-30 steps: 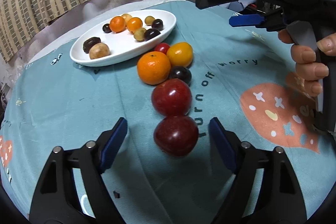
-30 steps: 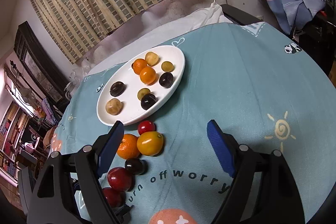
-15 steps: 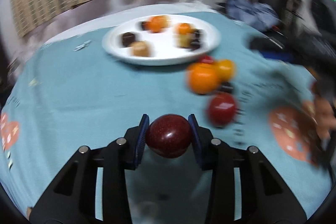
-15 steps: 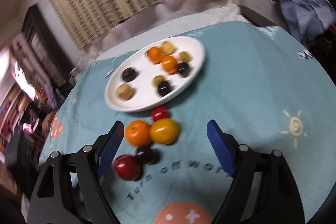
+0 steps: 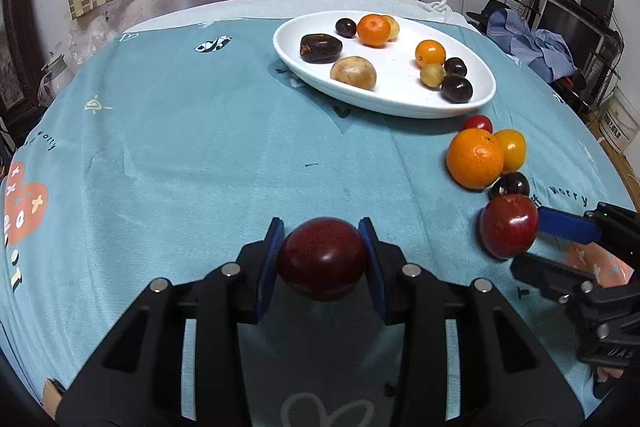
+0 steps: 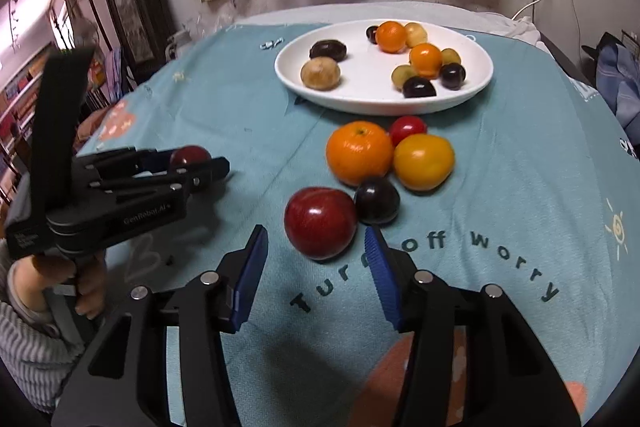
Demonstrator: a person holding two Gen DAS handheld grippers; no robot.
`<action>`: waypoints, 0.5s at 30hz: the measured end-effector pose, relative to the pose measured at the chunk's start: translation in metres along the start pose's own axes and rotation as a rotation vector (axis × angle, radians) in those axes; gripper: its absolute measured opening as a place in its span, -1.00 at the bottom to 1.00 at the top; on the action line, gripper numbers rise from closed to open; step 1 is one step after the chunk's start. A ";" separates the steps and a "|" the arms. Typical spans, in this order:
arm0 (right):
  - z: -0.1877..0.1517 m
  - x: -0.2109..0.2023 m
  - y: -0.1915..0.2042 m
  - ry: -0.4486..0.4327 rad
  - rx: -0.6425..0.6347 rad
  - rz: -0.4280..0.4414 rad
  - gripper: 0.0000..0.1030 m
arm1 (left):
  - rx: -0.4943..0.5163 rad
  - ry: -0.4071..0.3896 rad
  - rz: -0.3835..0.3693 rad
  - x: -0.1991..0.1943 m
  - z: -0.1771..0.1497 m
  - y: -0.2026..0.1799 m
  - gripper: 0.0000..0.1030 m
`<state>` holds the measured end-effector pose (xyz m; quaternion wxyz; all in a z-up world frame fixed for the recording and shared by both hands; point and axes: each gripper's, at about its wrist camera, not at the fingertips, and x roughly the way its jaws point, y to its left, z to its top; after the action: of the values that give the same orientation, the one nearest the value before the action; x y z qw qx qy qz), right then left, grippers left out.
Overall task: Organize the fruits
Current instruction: 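Carry both red apples onto the plate and open both tools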
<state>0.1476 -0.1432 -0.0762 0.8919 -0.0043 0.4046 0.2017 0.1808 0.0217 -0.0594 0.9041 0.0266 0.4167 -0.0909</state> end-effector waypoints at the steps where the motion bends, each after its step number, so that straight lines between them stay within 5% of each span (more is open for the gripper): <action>1: -0.001 0.001 0.000 0.002 0.000 0.000 0.01 | 0.002 0.001 0.000 0.001 0.000 0.000 -0.24; 15: 0.009 0.026 -0.006 0.021 0.066 0.016 -0.18 | 0.041 0.028 0.014 0.010 0.000 -0.007 -0.23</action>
<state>0.1718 -0.1375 -0.0895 0.8857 0.0263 0.4203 0.1953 0.1860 0.0137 -0.0670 0.8980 0.0495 0.4273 -0.0927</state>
